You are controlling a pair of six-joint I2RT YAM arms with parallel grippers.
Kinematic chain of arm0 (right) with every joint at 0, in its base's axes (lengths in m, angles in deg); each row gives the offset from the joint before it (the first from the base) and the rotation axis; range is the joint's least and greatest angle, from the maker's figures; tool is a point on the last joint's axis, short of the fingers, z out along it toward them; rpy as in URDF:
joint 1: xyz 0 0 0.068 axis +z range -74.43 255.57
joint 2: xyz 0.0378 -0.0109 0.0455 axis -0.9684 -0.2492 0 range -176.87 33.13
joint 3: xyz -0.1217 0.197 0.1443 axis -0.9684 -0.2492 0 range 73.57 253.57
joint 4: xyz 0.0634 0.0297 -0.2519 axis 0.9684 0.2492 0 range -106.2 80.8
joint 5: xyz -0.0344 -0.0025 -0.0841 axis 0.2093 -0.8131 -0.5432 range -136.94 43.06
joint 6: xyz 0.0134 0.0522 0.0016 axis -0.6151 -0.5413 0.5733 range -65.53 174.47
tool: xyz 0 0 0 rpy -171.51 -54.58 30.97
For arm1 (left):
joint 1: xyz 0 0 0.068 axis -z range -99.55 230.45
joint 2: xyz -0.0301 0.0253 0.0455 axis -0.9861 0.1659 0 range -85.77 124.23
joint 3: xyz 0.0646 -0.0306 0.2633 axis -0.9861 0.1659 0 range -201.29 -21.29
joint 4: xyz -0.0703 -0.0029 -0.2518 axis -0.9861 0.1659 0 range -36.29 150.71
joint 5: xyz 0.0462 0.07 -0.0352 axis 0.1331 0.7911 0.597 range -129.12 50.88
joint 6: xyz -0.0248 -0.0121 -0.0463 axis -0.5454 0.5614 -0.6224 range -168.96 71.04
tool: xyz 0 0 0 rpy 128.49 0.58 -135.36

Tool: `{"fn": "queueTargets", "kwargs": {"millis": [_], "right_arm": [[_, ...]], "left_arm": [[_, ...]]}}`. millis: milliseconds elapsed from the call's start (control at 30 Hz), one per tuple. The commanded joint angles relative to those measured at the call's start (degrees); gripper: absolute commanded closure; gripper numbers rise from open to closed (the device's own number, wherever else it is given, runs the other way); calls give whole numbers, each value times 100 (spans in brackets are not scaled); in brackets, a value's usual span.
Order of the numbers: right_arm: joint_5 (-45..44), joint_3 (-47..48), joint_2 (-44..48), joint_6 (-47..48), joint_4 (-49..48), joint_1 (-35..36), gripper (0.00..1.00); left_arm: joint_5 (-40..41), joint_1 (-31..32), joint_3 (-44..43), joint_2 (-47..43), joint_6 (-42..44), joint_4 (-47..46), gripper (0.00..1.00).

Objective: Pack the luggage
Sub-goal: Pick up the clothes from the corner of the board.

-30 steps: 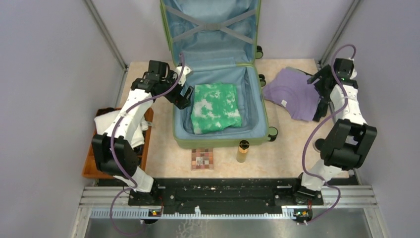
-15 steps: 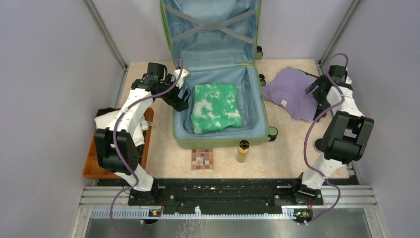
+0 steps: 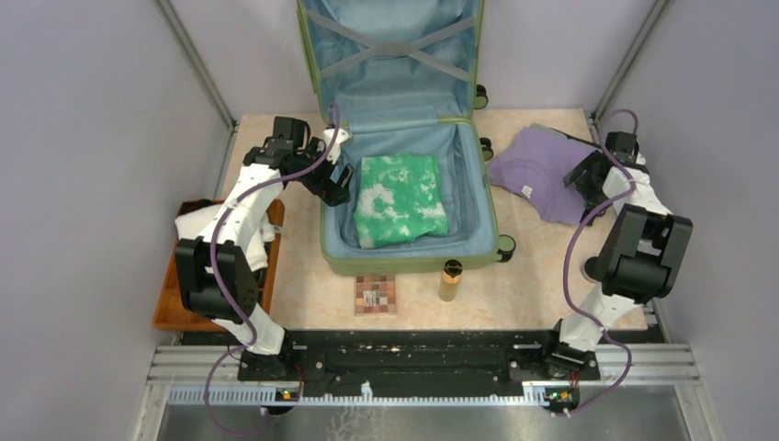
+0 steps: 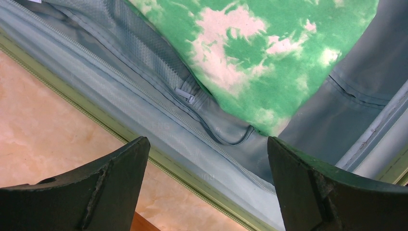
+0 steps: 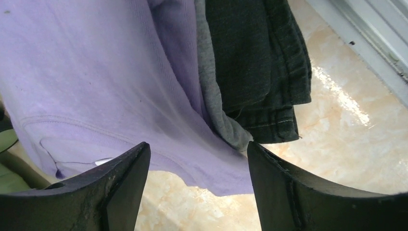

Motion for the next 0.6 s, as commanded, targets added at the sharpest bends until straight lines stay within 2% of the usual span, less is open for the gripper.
{"fn": "queueTargets", "kwargs": {"millis": [0, 300, 467, 567], "right_arm": [[310, -204, 235, -81, -134, -24, 27], [584, -411, 399, -164, -217, 57, 27], [773, -80, 273, -119, -237, 64, 30], [907, 159, 172, -67, -202, 62, 37]], "left_arm": [[-127, -14, 15, -89, 55, -113, 1], [-157, -14, -12, -159, 81, -94, 2], [-120, -14, 20, -197, 50, -96, 1], [-88, -14, 23, -216, 46, -97, 2]]}}
